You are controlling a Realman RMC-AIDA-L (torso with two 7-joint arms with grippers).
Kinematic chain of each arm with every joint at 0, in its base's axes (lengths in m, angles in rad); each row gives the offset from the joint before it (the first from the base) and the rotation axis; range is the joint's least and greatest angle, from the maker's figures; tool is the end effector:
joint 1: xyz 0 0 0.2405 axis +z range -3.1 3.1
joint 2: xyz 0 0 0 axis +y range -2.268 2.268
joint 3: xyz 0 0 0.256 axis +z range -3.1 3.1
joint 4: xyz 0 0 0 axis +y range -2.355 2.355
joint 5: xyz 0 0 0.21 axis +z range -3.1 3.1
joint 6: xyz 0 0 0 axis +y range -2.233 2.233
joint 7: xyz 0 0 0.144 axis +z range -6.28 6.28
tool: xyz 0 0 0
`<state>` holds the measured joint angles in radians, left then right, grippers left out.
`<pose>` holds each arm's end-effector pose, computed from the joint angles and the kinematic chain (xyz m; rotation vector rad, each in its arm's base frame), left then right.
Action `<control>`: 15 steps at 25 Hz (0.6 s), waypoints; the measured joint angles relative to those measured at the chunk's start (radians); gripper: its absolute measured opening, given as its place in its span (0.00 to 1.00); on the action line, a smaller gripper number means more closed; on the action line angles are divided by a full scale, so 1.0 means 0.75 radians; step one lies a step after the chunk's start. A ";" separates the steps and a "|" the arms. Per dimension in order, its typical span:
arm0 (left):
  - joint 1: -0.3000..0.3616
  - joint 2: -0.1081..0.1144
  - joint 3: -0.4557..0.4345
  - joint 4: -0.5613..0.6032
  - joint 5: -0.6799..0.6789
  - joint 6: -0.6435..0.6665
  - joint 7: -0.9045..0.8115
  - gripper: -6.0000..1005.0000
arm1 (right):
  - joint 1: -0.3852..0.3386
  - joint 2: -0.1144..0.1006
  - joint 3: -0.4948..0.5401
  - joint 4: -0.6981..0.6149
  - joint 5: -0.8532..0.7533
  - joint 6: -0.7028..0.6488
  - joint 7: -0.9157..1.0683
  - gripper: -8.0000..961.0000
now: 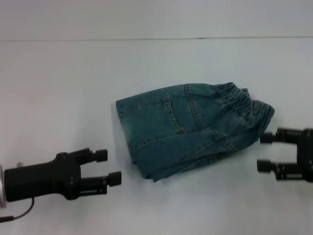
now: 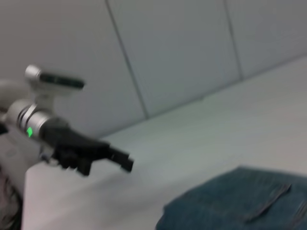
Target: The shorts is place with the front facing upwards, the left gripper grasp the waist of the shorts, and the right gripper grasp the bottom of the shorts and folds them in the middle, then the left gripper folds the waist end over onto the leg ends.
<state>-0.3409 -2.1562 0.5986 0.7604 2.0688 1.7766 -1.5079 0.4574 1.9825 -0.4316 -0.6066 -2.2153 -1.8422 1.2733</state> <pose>-0.2881 0.2560 -0.0049 -2.7187 -0.9666 -0.8554 0.3083 0.2777 0.0445 -2.7928 0.6542 0.7325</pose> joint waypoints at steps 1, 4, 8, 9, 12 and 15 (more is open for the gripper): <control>0.002 0.001 -0.013 0.001 0.027 0.001 0.001 0.90 | 0.000 -0.002 -0.001 -0.005 -0.039 -0.007 0.010 0.74; 0.000 0.001 -0.024 0.001 0.066 0.002 0.000 0.90 | 0.000 -0.002 -0.003 -0.016 -0.099 -0.004 0.028 0.80; -0.014 0.001 -0.018 0.001 0.073 0.004 -0.003 0.90 | -0.006 0.000 0.003 -0.018 -0.108 0.003 0.031 0.86; -0.018 0.001 -0.017 0.001 0.073 0.004 -0.004 0.90 | -0.007 0.000 0.004 -0.018 -0.108 0.004 0.031 0.86; -0.029 0.001 -0.014 0.001 0.074 0.005 -0.007 0.90 | -0.010 0.003 0.005 -0.019 -0.109 0.008 0.031 0.86; -0.032 0.001 -0.013 0.001 0.074 0.006 -0.008 0.90 | -0.011 0.006 0.005 -0.019 -0.110 0.013 0.031 0.86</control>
<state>-0.3645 -2.1552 0.5886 0.7611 2.1242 1.7811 -1.5137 0.4494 1.9867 -0.4277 -0.6212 -2.2978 -1.8328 1.2962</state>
